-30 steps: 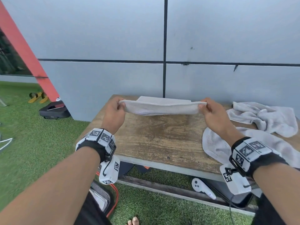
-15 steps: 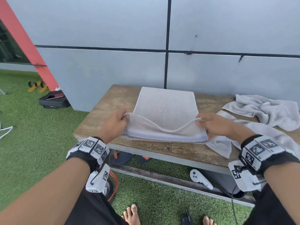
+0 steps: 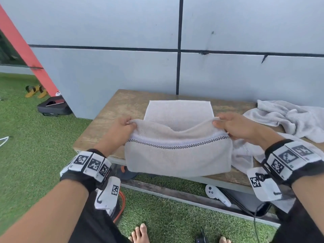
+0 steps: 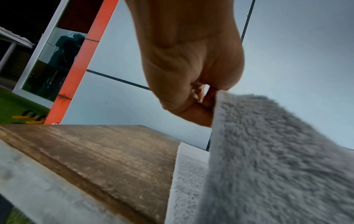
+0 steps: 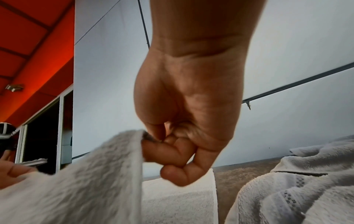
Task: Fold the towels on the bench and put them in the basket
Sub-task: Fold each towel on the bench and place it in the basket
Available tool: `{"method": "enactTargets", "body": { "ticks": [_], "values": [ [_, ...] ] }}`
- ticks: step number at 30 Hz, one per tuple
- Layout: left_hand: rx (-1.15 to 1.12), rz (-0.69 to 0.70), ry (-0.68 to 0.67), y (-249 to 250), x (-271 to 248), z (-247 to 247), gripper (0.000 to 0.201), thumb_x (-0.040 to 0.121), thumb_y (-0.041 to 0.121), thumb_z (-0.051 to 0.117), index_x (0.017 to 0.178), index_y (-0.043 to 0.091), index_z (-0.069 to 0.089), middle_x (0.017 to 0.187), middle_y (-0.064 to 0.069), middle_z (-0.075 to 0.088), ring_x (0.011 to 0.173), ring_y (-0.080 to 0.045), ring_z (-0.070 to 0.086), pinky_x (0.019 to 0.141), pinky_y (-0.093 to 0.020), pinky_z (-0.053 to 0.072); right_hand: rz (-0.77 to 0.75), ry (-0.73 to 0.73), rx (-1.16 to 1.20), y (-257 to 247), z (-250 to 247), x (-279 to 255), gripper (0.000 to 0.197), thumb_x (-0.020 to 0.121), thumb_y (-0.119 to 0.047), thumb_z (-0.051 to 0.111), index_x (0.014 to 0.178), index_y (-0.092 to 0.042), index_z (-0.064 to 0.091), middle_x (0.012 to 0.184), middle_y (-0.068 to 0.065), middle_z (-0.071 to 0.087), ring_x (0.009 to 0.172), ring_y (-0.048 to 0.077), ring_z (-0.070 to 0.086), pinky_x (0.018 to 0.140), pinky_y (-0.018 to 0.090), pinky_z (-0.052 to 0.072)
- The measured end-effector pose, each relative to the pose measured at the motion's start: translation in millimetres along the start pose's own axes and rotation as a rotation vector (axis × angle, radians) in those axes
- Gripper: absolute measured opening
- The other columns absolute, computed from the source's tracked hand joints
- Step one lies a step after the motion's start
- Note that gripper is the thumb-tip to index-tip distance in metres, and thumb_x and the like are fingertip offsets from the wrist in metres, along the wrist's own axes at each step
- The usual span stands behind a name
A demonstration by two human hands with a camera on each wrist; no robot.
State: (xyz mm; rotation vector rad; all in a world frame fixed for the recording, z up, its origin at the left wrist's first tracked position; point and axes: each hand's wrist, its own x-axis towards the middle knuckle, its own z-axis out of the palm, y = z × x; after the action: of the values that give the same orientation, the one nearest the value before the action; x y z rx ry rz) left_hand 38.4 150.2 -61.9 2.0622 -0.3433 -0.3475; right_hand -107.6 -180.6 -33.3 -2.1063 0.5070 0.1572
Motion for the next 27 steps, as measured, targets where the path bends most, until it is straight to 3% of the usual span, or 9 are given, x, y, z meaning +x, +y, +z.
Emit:
{"method": "enactTargets", "body": {
  "ticks": [3, 5, 8, 11, 14, 19, 21, 24, 27],
  "values": [
    [0.055, 0.028, 0.14, 11.4, 28.0, 5.5, 0.018, 0.101, 0.014, 0.046, 0.096, 0.012, 0.063, 0.076, -0.012, 0.062, 0.062, -0.023, 0.057, 0.049, -0.031, 0.045, -0.041, 0.173, 0.03, -4.8, -4.4, 18.2, 0.027, 0.104, -0.017, 0.049, 0.078, -0.02, 0.056, 0.057, -0.008, 0.058, 0.043, 0.005, 0.055, 0.04, 0.021, 0.045],
    [0.094, 0.05, 0.195, 21.6, 48.8, 10.2, 0.018, 0.102, 0.017, 0.046, 0.104, 0.009, 0.062, 0.073, -0.01, 0.062, 0.06, -0.023, 0.057, 0.05, -0.032, 0.048, -0.049, 0.236, -0.004, -6.7, -9.4, 38.3, 0.021, 0.104, -0.018, 0.05, 0.088, -0.012, 0.062, 0.079, 0.005, 0.069, 0.068, 0.022, 0.071, 0.06, 0.037, 0.059],
    [0.183, 0.071, 0.231, 32.6, 85.6, 19.3, 0.02, 0.103, 0.018, 0.044, 0.113, 0.007, 0.057, 0.073, -0.005, 0.06, 0.056, -0.021, 0.058, 0.043, -0.026, 0.05, -0.046, 0.356, -0.113, -10.9, -19.3, 71.7, 0.023, 0.1, -0.019, 0.052, 0.079, -0.012, 0.058, 0.084, 0.009, 0.067, 0.079, 0.029, 0.066, 0.068, 0.034, 0.051],
    [0.233, 0.094, 0.245, 36.4, 126.6, 29.0, 0.016, 0.101, 0.013, 0.045, 0.106, 0.007, 0.059, 0.082, -0.011, 0.062, 0.065, -0.027, 0.063, 0.056, -0.039, 0.06, -0.001, 0.419, -0.209, -14.5, -28.0, 103.8, 0.03, 0.095, -0.02, 0.053, 0.067, -0.012, 0.045, 0.067, 0.005, 0.056, 0.073, 0.029, 0.058, 0.066, 0.032, 0.042],
    [0.32, 0.112, 0.277, 34.9, 164.5, 37.8, 0.009, 0.099, 0.012, 0.049, 0.094, 0.012, 0.057, 0.085, -0.009, 0.062, 0.08, -0.032, 0.062, 0.072, -0.037, 0.053, 0.075, 0.444, -0.274, -11.3, -37.6, 137.6, 0.021, 0.086, -0.024, 0.054, 0.07, -0.01, 0.053, 0.071, 0.006, 0.063, 0.077, 0.03, 0.063, 0.077, 0.036, 0.053],
    [0.416, 0.079, 0.251, 16.2, 212.9, 54.3, 0.02, 0.094, 0.016, 0.053, 0.074, 0.018, 0.052, 0.076, -0.006, 0.061, 0.082, -0.032, 0.064, 0.076, -0.038, 0.054, 0.143, 0.455, -0.366, -4.6, -38.2, 181.2, 0.011, 0.08, -0.017, 0.052, 0.071, -0.011, 0.056, 0.079, 0.008, 0.064, 0.082, 0.032, 0.062, 0.077, 0.033, 0.049],
    [0.459, 0.067, 0.236, 8.3, 223.7, 61.4, 0.014, 0.094, 0.013, 0.052, 0.081, 0.01, 0.057, 0.079, -0.008, 0.061, 0.084, -0.033, 0.063, 0.074, -0.037, 0.052, 0.128, 0.404, -0.402, 5.7, -34.0, 199.7, 0.011, 0.086, -0.019, 0.055, 0.081, -0.015, 0.064, 0.094, 0.01, 0.07, 0.089, 0.031, 0.062, 0.081, 0.032, 0.048],
    [0.526, 0.072, 0.164, -3.5, 230.6, 71.9, 0.011, 0.095, 0.019, 0.056, 0.102, 0.017, 0.064, 0.102, -0.004, 0.063, 0.096, -0.028, 0.062, 0.081, -0.038, 0.055, 0.041, 0.224, -0.569, 22.5, -24.3, 217.0, 0.035, 0.096, -0.027, 0.056, 0.13, -0.02, 0.06, 0.138, 0.005, 0.06, 0.127, 0.027, 0.052, 0.107, 0.035, 0.04],
    [0.657, 0.127, 0.136, -10.7, 228.9, 79.5, 0.018, 0.096, 0.021, 0.058, 0.113, 0.017, 0.064, 0.115, -0.007, 0.056, 0.111, -0.028, 0.053, 0.093, -0.04, 0.047, -0.007, 0.226, -0.657, 30.8, -13.3, 218.6, 0.037, 0.099, -0.027, 0.054, 0.135, -0.017, 0.053, 0.138, 0.006, 0.054, 0.128, 0.029, 0.046, 0.107, 0.041, 0.039]
  ]
}}
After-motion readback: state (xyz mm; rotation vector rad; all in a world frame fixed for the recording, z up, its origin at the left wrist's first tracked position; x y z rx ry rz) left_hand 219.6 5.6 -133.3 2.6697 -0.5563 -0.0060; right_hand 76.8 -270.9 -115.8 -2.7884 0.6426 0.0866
